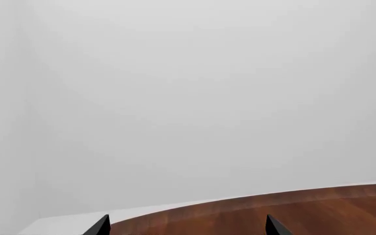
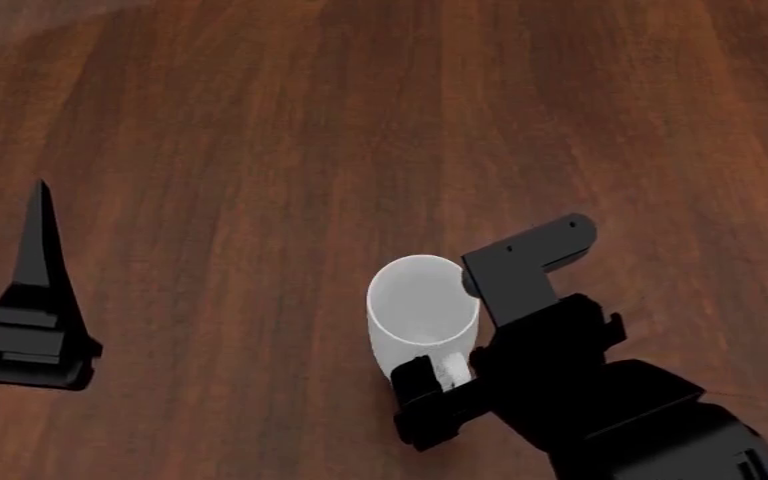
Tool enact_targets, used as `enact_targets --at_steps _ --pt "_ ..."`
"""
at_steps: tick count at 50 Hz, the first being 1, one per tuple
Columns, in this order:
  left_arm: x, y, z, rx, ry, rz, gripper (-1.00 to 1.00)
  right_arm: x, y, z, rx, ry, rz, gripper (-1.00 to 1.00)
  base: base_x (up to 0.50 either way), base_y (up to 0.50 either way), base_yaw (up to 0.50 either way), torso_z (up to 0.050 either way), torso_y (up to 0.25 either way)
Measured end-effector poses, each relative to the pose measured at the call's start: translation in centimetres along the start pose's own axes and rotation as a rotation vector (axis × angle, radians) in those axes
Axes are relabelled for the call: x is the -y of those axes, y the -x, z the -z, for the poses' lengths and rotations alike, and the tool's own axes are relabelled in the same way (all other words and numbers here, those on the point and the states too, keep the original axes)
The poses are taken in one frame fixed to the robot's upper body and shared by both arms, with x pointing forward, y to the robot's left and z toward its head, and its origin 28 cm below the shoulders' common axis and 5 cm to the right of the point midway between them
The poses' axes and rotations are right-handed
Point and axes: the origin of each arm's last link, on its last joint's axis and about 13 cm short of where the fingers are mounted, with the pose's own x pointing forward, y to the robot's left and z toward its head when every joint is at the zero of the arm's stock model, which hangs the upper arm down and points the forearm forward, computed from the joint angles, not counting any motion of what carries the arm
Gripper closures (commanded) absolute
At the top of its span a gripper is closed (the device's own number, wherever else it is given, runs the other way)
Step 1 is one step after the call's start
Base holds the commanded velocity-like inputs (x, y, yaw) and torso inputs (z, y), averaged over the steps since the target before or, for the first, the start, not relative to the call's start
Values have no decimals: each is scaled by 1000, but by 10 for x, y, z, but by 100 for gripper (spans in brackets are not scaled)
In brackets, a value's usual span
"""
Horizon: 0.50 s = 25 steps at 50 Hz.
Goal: Put the white mug on the plate.
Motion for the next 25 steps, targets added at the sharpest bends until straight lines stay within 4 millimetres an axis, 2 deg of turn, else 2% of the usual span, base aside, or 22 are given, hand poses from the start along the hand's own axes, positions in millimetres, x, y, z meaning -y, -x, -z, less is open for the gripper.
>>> enact_targets --at_steps 25 --pt "-1 -3 -5 -2 7 -2 -100 -1 -12 7 -29 -14 -12 -100 0 0 0 0 0"
